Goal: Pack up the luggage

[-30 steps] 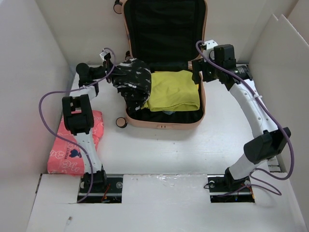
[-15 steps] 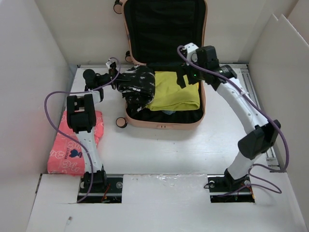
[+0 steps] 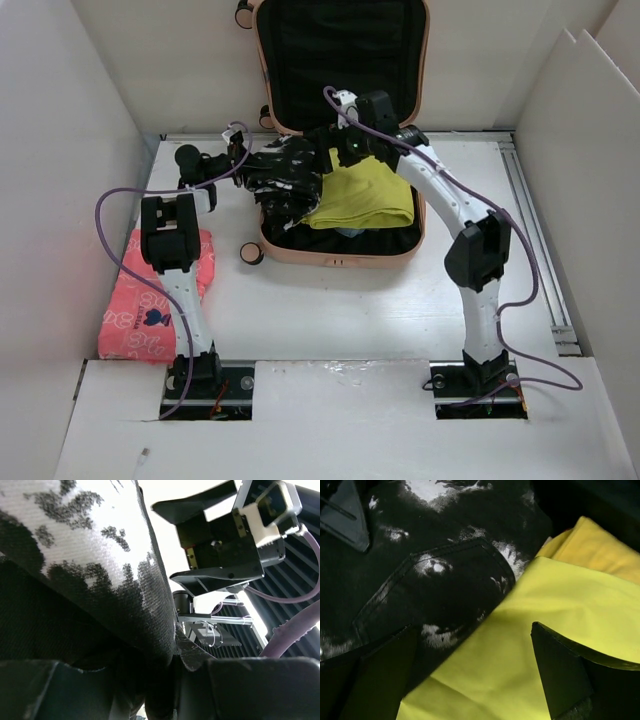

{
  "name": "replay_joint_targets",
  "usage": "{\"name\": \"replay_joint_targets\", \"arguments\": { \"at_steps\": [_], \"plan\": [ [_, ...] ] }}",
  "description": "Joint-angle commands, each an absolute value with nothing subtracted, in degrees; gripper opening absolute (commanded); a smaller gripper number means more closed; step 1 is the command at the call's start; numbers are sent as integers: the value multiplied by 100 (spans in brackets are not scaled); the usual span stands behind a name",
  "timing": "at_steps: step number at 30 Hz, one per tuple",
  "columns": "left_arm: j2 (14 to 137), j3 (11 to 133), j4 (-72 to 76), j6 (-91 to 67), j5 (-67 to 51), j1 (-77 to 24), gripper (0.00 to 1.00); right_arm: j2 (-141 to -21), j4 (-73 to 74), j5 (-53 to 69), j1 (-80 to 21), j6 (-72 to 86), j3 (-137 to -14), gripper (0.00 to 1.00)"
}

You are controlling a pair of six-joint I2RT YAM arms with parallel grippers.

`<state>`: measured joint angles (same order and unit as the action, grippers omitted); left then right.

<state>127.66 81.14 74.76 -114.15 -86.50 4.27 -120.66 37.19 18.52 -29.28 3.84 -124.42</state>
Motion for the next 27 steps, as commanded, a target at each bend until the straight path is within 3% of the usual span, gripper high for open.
{"name": "replay_joint_targets", "arguments": {
  "at_steps": [1,5,8,9,10,11,18,21,24,25,27],
  "plan": [
    [12717,8227,11856,-11909,-9879,211,0,-12120,3217,2259,-2979,1132,-12666,100],
    [12779,8288,11856,-11909,-9879,211,0,-12453,3164,2259,-3129,1651,-12551,100],
    [12910,8341,11856,-11909,-9879,211,20,-12560,3217,2320,-3269,1775,-12498,100],
    [12911,8410,11856,-11909,-9879,211,30,-12638,3217,2407,-3270,1862,-12420,100],
    [12972,8516,11856,-11909,-9879,211,86,-12700,3217,2530,-3330,1924,-12341,100],
    [13042,8569,11856,-11909,-9879,211,100,-12700,3165,2531,-3331,1925,-12340,100],
    [13473,9123,11856,-12120,-9879,211,100,-12428,2647,2706,-3331,2100,-11497,100],
    [13544,9193,11856,-12120,-9879,211,100,-12480,2287,3022,-3331,2249,-11303,93],
    [13544,9246,11856,-12120,-9879,281,100,-12533,2119,3023,-3331,2320,-11233,80],
    [13544,9333,11856,-12120,-9879,368,100,-12533,2031,3023,-3331,2381,-11232,62],
    [13675,9596,11856,-12120,-9879,536,100,-12533,1943,3076,-3331,2452,-11084,40]
  ]
}}
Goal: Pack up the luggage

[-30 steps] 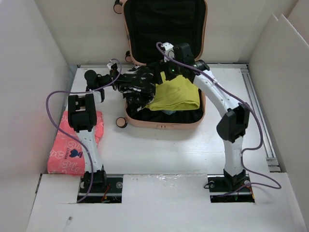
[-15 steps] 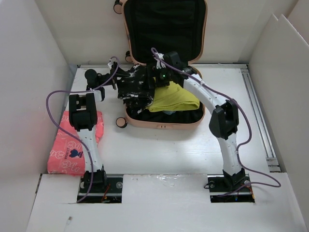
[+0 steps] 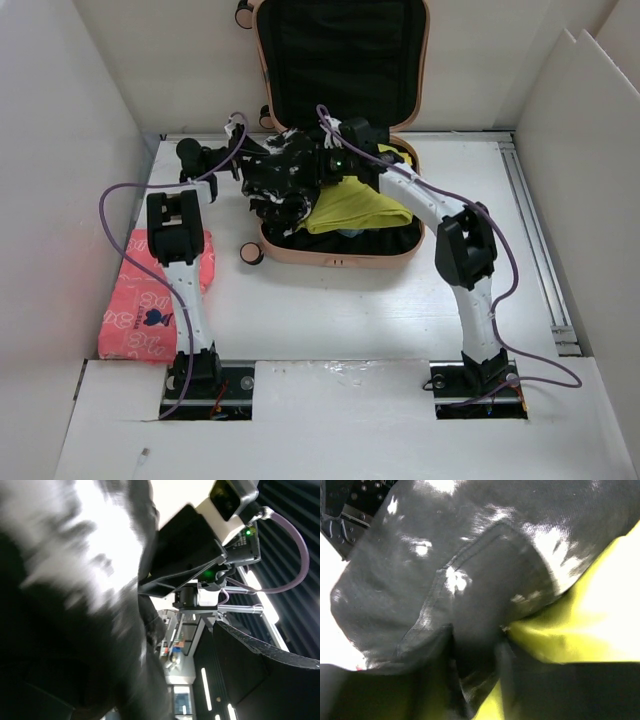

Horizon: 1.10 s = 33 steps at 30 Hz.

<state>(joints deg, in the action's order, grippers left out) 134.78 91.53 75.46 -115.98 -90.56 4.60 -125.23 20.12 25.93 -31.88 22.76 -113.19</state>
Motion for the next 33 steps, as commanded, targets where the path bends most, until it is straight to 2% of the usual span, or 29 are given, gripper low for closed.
{"name": "replay_joint_targets", "arguments": {
  "at_steps": [1,2,3,9,12,17,21,22,25,30,31,33],
  "plan": [
    [13841,9693,11856,-12172,-9879,588,100,-12533,1881,3076,-3261,2530,-11022,29],
    [13938,9799,11856,-12251,-9879,650,100,-12533,1803,3076,-3200,2531,-10961,7],
    [14018,9878,11856,-12252,-9879,650,100,-12481,1750,3076,-3199,2610,-10847,0],
    [14563,10652,11856,-12656,-9634,703,100,-12349,1986,2953,-3094,2435,-10837,0],
    [14153,10564,11568,-12552,-8869,773,100,-12296,2240,2848,-3042,2286,-10942,0],
    [13553,11178,10819,-11918,-9114,773,100,-12296,2373,2725,-3041,2232,-10995,0],
    [13719,12074,10881,-11655,-9253,773,100,-12480,2583,2725,-3041,2232,-11249,0],
    [13920,12607,10977,-11585,-9403,721,100,-12480,2706,2672,-3041,2163,-11311,0],
    [14246,13646,11854,-11856,-9853,668,100,-12480,2821,2532,-3041,2101,-11417,0],
    [14414,13388,11856,-12066,-9792,721,100,-12480,2944,2461,-3041,2101,-11470,0],
    [14414,13116,11856,-12363,-9347,721,100,-12480,2944,2461,-3041,2101,-11522,0],
    [14082,11642,11856,-12559,-8617,799,100,-12533,3005,2408,-3041,2101,-11592,0]
  ]
}}
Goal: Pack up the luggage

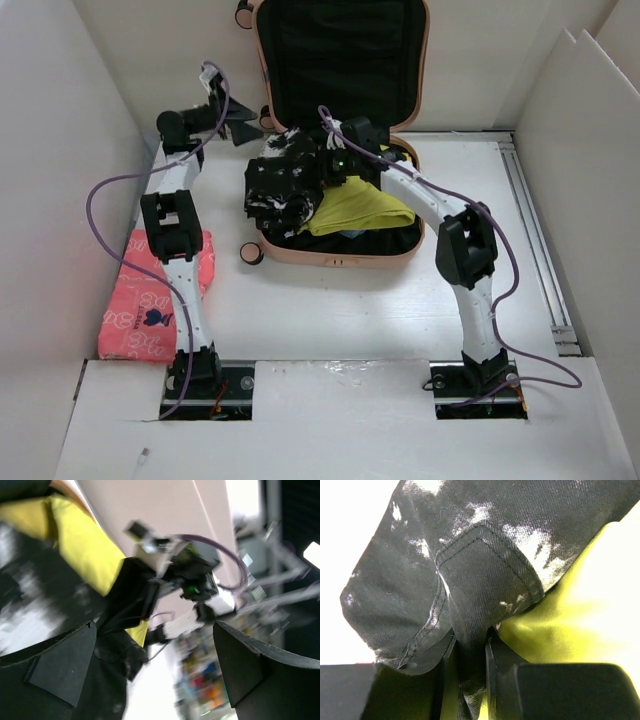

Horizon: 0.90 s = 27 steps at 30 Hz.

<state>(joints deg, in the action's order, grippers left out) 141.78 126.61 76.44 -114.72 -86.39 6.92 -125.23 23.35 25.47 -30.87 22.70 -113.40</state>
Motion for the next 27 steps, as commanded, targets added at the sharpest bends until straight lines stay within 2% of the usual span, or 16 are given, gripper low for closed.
{"name": "replay_joint_targets", "arguments": {
  "at_steps": [1,3,5,6,7,8,9,10,11,12,18,27],
  "plan": [
    [13967,11167,11630,-12560,-8344,852,100,-12533,3006,2408,-3041,2101,-11645,0],
    [13573,10201,10998,-11606,-8008,853,100,-12533,3059,2408,-3041,2101,-11646,0],
    [13177,9636,9079,-10273,-7736,853,100,-12533,3059,2408,-2989,2048,-11646,0],
    [12949,9215,8131,-8604,-7613,853,100,-12533,3059,2408,-2988,2048,-11646,0],
    [12520,9107,7147,-7691,-7463,853,100,-12533,3059,2408,-2988,2048,-11646,0],
    [12324,9105,4918,-6707,-7271,853,100,-12533,3059,2408,-2988,2048,-11646,0],
    [12009,9210,2555,-4679,-6625,853,100,-12533,3059,2408,-2988,2048,-11646,0],
    [11884,9333,2531,-3823,-6140,853,100,-12533,3059,2408,-2988,2048,-11646,0],
    [11796,9447,1026,-3153,-5595,853,100,-12533,3059,2408,-2988,2048,-11646,0],
    [11743,9570,619,-2642,-4781,853,100,-12533,3059,2356,-2988,2048,-11646,0],
    [11839,10107,-684,-1250,-3694,905,100,-12480,3059,2355,-2936,1995,-11593,0],
    [11312,10055,-1634,894,-565,835,100,-12375,2733,2487,-2936,1995,-11347,0]
  ]
}}
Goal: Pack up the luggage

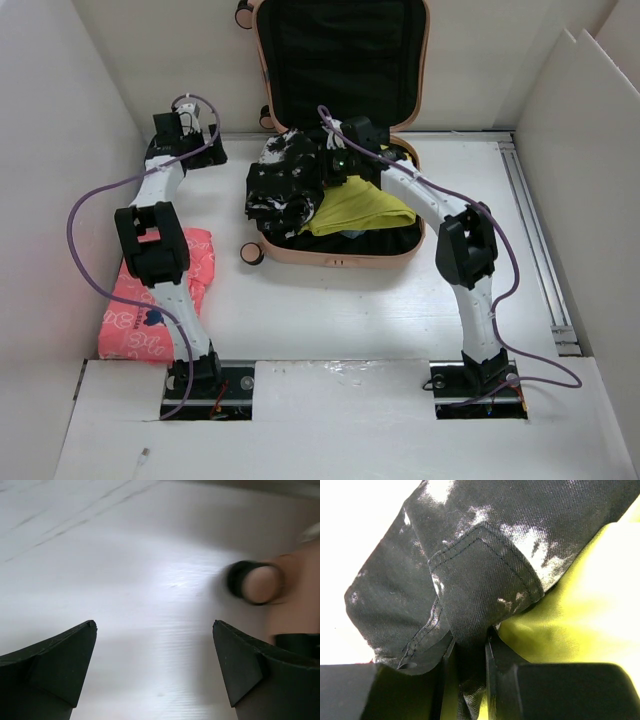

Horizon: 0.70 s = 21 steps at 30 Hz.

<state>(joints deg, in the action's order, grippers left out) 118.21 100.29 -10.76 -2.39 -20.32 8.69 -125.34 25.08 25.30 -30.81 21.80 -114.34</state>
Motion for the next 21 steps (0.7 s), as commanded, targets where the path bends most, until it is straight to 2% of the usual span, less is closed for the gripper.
{"name": "replay_joint_targets", "arguments": {
  "at_steps": [1,5,10,17,21],
  "plan": [
    [11259,9994,-1704,1027,-406,774,100,-12375,2655,2487,-2936,1995,-11294,0],
    [11110,9896,-2134,1310,53,502,100,-12016,2531,1891,-2936,1942,-11005,0],
    [10951,10097,-2768,1415,-1858,370,100,-11102,2338,828,-2936,1696,-10275,0],
    [10898,10607,-3374,1415,-3188,105,100,-10495,2276,325,-2883,1634,-9484,0],
    [10846,10923,-3664,1415,-3507,-184,100,-10100,2040,46,-2944,1784,-9097,0]
  ]
}}
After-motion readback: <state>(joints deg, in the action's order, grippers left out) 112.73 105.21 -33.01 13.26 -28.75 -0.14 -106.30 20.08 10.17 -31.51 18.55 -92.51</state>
